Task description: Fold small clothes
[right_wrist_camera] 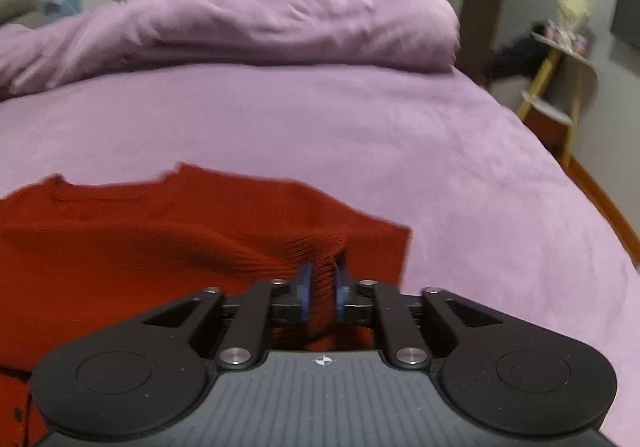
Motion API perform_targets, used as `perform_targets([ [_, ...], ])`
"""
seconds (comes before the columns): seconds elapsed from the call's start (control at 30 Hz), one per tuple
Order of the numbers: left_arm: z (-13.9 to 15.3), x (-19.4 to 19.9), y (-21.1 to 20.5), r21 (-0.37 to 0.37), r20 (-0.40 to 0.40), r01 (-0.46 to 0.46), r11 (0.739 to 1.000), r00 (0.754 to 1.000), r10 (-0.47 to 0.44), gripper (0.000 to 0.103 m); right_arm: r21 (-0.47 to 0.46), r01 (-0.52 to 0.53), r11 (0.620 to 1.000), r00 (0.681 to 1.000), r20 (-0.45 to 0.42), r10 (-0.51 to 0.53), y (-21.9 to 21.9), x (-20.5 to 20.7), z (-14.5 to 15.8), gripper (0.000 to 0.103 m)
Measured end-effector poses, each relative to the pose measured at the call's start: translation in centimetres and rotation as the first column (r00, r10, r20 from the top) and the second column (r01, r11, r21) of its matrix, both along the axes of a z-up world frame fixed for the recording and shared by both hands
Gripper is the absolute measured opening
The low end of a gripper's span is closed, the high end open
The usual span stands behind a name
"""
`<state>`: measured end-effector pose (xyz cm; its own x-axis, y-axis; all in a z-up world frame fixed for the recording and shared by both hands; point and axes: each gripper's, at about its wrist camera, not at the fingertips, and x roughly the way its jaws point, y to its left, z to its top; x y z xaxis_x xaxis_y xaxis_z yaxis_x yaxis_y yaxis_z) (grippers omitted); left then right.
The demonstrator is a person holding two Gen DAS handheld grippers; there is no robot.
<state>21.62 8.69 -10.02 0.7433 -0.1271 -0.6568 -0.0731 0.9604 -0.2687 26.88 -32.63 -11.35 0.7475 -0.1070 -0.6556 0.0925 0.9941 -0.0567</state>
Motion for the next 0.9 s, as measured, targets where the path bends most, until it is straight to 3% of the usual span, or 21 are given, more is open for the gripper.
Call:
perform_targets([
  [0.1, 1.1, 0.3, 0.2, 0.003, 0.079, -0.053, 0.999, 0.995, 0.053, 0.067, 0.071, 0.065, 0.995, 0.992, 0.106, -0.072, -0.1, -1.8, 1.2, 0.022],
  [0.2, 0.8, 3.4, -0.6, 0.0, 0.073, -0.057, 0.998, 0.996, 0.057, 0.07, 0.263, -0.153, 0.953, 0.983, 0.135, 0.121, 3.0, -3.0, 1.2, 0.022],
  [0.3, -0.7, 6.8, -2.1, 0.069, 0.036, -0.07, 0.995, 0.997, 0.068, 0.07, 0.35, -0.327, 0.878, 0.945, 0.131, 0.3, 7.5, -2.9, -0.1, 0.021],
  [0.37, -1.8, 8.5, -2.8, 0.14, 0.022, -0.073, 0.987, 0.997, 0.07, 0.07, 0.311, -0.37, 0.876, 0.929, 0.122, 0.349, 9.6, -2.6, -1.1, 0.02],
  [0.47, -3.3, 9.5, -3.0, 0.221, 0.058, -0.092, 0.971, 0.995, 0.081, 0.076, 0.157, -0.332, 0.93, 0.942, 0.117, 0.316, 9.2, -1.9, -2.2, 0.019],
  [0.53, -4.4, 10.0, -2.2, 0.186, 0.053, -0.117, 0.976, 0.993, 0.108, 0.09, 0.082, -0.247, 0.966, 0.964, 0.122, 0.236, 7.0, -1.3, -2.5, 0.014],
  [0.6, -5.2, 10.1, -1.1, 0.115, 0.051, -0.139, 0.984, 0.99, 0.133, 0.095, 0.022, -0.16, 0.987, 0.977, 0.145, 0.156, 3.5, -0.9, -2.7, 0.0],
  [0.7, -5.3, 10.2, -0.3, 0.071, 0.029, -0.157, 0.985, 0.987, 0.155, 0.099, 0.112, -0.18, 0.977, 0.974, 0.162, 0.161, 0.1, -0.8, -2.8, 0.0],
  [0.77, -5.1, 9.9, 0.1, 0.05, 0.021, -0.165, 0.985, 0.986, 0.164, 0.098, 0.069, -0.177, 0.982, 0.975, 0.151, 0.165, 1.2, -1.2, -2.5, 0.0],
  [0.9, -4.4, 8.1, 0.0, 0.053, 0.035, -0.152, 0.987, 0.988, 0.15, 0.096, 0.176, -0.264, 0.948, 0.96, 0.145, 0.241, 2.7, -3.5, -1.2, 0.026],
])
